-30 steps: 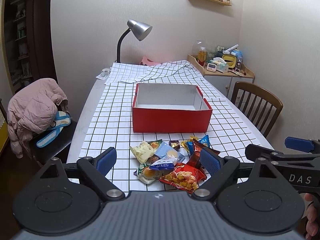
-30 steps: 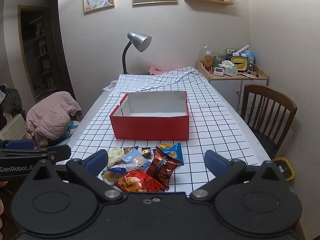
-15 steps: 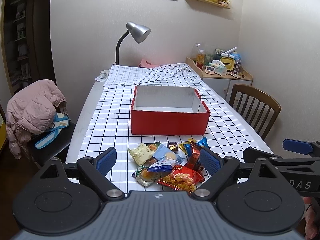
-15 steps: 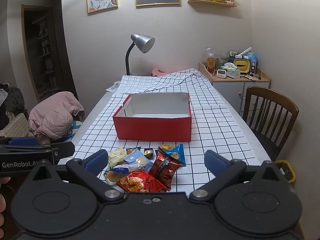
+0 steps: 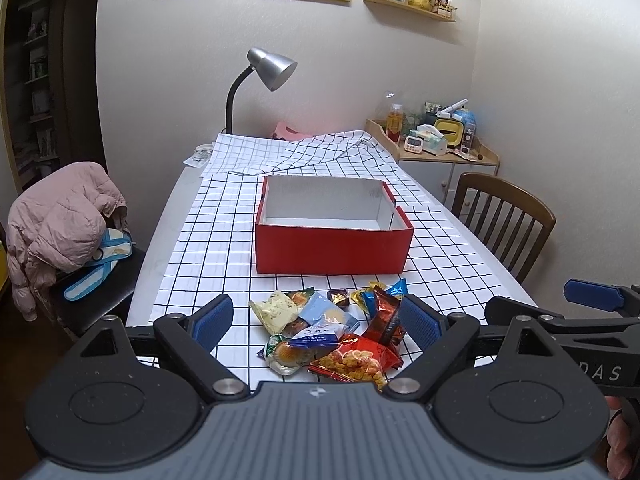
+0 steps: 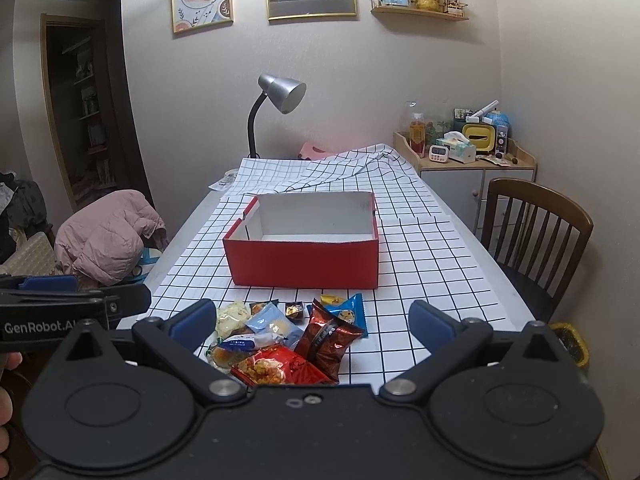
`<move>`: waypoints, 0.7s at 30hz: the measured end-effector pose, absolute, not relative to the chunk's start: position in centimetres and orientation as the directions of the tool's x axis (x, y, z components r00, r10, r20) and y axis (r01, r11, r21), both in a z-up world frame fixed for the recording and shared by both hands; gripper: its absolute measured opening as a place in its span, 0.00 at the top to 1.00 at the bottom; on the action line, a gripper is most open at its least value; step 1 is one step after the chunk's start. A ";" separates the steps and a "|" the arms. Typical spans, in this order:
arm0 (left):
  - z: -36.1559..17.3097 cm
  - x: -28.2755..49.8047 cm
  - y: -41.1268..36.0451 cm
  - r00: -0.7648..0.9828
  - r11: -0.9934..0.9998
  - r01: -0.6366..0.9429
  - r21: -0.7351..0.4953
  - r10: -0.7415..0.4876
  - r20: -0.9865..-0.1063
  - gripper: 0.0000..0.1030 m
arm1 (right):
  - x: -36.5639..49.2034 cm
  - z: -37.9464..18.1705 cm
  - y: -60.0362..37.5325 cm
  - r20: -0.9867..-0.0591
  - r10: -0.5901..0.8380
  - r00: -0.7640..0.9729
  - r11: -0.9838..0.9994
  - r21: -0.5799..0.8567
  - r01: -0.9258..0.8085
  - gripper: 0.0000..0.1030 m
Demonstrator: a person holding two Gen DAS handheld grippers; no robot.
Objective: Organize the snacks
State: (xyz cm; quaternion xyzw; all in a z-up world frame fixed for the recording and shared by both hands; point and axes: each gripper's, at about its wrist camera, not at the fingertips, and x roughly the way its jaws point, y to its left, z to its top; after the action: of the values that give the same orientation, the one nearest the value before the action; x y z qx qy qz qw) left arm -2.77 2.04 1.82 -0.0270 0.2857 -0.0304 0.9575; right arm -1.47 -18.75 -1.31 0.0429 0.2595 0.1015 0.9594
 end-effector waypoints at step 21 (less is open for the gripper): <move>-1.2 2.9 1.0 0.753 0.997 -0.013 -0.074 -0.039 -0.657 0.12 | 3.9 -4.8 -19.7 -0.563 0.299 0.770 0.954 0.156 -0.257 0.03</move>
State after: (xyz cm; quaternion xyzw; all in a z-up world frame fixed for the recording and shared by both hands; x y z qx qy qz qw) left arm 2.94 1.01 -1.23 -0.0369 0.3514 -0.0071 0.9355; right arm 3.86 -19.67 -4.81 0.0350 0.3052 0.1479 0.9401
